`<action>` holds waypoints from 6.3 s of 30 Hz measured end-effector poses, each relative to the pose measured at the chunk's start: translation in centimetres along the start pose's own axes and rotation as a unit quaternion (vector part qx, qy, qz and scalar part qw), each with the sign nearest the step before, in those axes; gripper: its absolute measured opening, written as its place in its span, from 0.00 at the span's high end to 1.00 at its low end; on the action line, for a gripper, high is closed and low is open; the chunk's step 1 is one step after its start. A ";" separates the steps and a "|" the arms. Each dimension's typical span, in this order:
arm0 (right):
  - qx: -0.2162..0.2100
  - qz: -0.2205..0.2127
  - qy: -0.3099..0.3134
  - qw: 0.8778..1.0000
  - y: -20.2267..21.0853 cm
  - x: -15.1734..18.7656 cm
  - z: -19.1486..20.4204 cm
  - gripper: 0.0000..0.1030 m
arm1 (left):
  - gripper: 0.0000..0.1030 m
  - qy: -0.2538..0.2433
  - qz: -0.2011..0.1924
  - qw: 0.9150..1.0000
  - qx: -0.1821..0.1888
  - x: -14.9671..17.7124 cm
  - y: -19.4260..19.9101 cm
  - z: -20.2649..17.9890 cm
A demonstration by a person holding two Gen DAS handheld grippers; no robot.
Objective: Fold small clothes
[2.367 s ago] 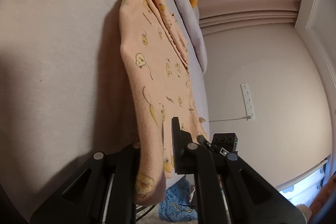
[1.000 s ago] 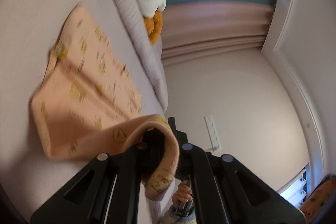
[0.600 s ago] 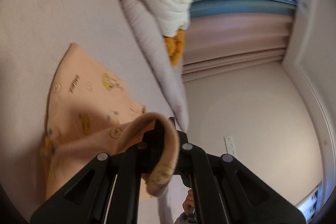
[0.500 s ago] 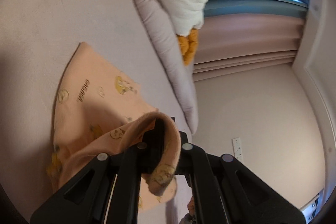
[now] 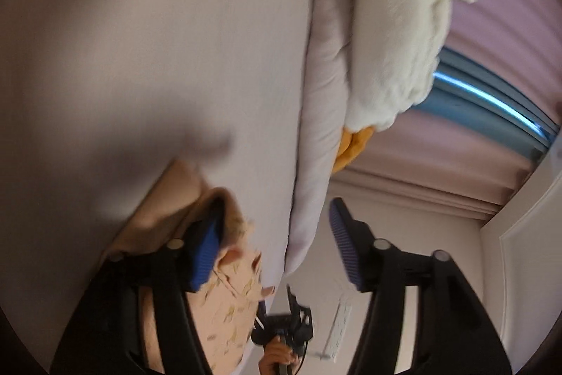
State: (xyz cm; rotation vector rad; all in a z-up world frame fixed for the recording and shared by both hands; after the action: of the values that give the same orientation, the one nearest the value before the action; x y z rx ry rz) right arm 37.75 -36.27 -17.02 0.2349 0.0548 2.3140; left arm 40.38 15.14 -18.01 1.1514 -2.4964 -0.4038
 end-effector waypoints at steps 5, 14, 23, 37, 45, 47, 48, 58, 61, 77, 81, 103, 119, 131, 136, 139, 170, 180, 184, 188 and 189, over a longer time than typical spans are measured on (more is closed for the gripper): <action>-0.024 -0.028 0.079 0.996 2.8 -0.6 2.3 0.51 | 0.34 0.003 -0.066 0.997 0.031 -2.5 3.9 -0.2; 0.087 0.074 0.306 0.945 6.5 6.0 3.4 0.51 | 0.35 -0.180 -0.024 0.982 -0.057 3.2 5.3 -0.7; 0.163 0.160 0.398 0.889 7.0 12.4 -0.6 0.61 | 0.41 -0.380 0.058 0.915 -0.125 14.3 3.8 2.0; 0.263 0.165 0.435 0.845 9.7 13.9 -1.0 0.75 | 0.49 -0.379 0.057 0.909 -0.164 15.1 9.5 7.8; 0.223 0.165 0.489 0.827 6.0 16.4 2.1 0.54 | 0.35 -0.351 0.007 0.917 -0.189 11.1 8.9 6.1; 0.220 0.173 0.492 0.824 3.9 16.8 2.5 0.54 | 0.35 -0.338 0.013 0.922 -0.187 10.3 7.3 5.7; 0.222 0.177 0.494 0.822 2.6 16.9 2.5 0.54 | 0.35 -0.332 0.016 0.925 -0.182 10.1 6.7 5.5; 0.224 0.225 0.490 0.812 -8.3 18.2 3.2 0.54 | 0.35 -0.357 0.038 0.911 -0.206 9.1 1.0 2.8; 0.242 0.217 0.480 0.815 -10.5 17.3 2.8 0.56 | 0.36 -0.364 0.038 0.906 -0.214 8.6 -0.1 2.7; 0.310 0.216 0.488 0.787 -12.0 18.4 2.2 0.79 | 0.65 -0.410 0.023 0.867 -0.284 7.9 -0.8 3.3; 0.308 0.243 0.502 0.771 -7.4 22.5 0.9 0.79 | 0.65 -0.411 0.017 0.865 -0.287 7.9 -1.0 3.2; 0.108 0.214 0.342 0.908 0.5 22.2 1.8 0.63 | 0.87 -0.443 -0.013 0.850 -0.286 14.6 -1.0 -4.3; -0.037 0.181 0.055 0.981 -0.8 16.2 -1.2 0.37 | 0.56 -0.562 0.119 0.761 -0.302 25.3 -9.9 -0.8; 0.085 0.174 0.139 0.971 -2.8 16.9 -1.2 0.38 | 0.45 -0.463 0.080 0.849 -0.243 19.2 -1.5 1.6; 0.148 0.167 0.190 0.956 -3.8 17.1 -1.6 0.72 | 0.45 -0.426 0.069 0.870 -0.240 18.2 1.5 3.8; 0.162 0.161 0.189 0.955 -4.1 16.6 -2.3 0.89 | 0.45 -0.404 0.070 0.881 -0.234 18.3 1.8 4.9; 0.259 0.033 0.355 0.898 5.1 5.3 3.8 0.86 | 0.45 -0.540 0.108 0.801 -0.235 26.9 -6.6 0.1; 0.245 0.124 0.504 0.819 4.0 12.0 6.5 0.86 | 0.50 -0.566 0.110 0.788 -0.218 29.2 -9.8 0.5; 0.293 0.128 0.480 0.817 2.2 9.9 3.7 0.86 | 0.55 -0.576 0.115 0.772 -0.245 28.9 -10.9 2.2; 0.303 0.106 0.447 0.835 2.1 7.4 2.3 0.89 | 0.55 -0.583 0.122 0.764 -0.246 28.8 -10.4 2.5; 0.299 0.097 0.436 0.843 2.2 6.8 2.3 0.89 | 0.55 -0.589 0.122 0.759 -0.247 28.9 -10.4 2.6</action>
State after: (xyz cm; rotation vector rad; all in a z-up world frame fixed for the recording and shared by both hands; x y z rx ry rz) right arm 32.05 -32.94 -13.46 -0.5544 1.2663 2.3439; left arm 28.73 -13.42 -18.65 0.2798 -3.0213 -2.0809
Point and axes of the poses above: each gripper's, at about its wrist camera, not at the fingertips, and y roughly against the way its jaws point, z to its left, x to its underside, the point moved 8 cm from there along -y, roughly the way its jaws point, and after that the axes turned 11 degrees about -x, right-handed, at the moved point
